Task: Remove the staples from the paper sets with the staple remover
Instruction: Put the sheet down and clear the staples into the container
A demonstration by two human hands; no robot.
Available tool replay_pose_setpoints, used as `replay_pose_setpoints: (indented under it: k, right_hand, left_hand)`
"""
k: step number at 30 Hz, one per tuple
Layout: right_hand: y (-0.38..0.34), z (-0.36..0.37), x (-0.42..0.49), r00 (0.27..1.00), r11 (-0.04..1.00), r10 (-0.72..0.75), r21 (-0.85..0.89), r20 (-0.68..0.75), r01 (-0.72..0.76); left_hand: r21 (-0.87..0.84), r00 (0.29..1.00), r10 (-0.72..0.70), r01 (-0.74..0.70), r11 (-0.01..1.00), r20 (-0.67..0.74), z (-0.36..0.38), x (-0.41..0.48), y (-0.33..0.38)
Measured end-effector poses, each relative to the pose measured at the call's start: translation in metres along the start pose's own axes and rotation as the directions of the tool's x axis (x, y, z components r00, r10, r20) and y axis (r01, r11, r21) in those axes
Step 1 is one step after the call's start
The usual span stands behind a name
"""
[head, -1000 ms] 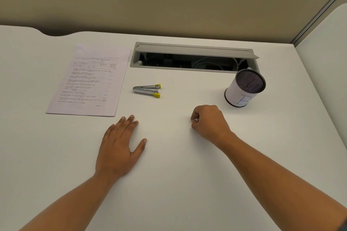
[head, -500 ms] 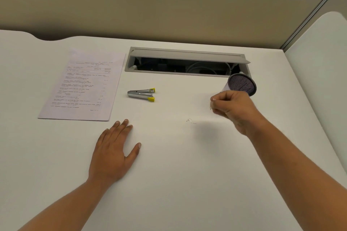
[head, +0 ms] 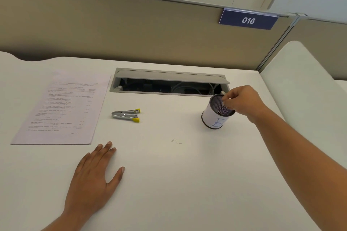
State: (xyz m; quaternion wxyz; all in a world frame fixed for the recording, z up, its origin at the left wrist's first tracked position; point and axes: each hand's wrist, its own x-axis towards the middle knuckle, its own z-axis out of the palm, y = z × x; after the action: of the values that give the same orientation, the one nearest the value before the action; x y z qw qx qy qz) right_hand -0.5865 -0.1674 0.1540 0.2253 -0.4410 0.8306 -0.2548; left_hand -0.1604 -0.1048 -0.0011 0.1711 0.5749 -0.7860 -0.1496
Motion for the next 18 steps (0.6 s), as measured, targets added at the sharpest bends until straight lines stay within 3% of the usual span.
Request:
replay_pose_setpoints:
  k: [12, 18]
  right_hand:
    - [0.0005, 0.0025, 0.0024, 0.987, 0.985, -0.123, -0.137, -0.105, 0.108]
    - [0.0034, 0.0045, 0.0017, 0.975, 0.982, -0.166, -0.119, -0.146, 0.149]
  left_hand:
    - [0.008, 1.0, -0.007, 0.007, 1.0, 0.005, 0.0016, 0.0013, -0.0014]
    - [0.018, 1.0, -0.01, 0.01, 1.0, 0.004, 0.0021, 0.0016, -0.0016]
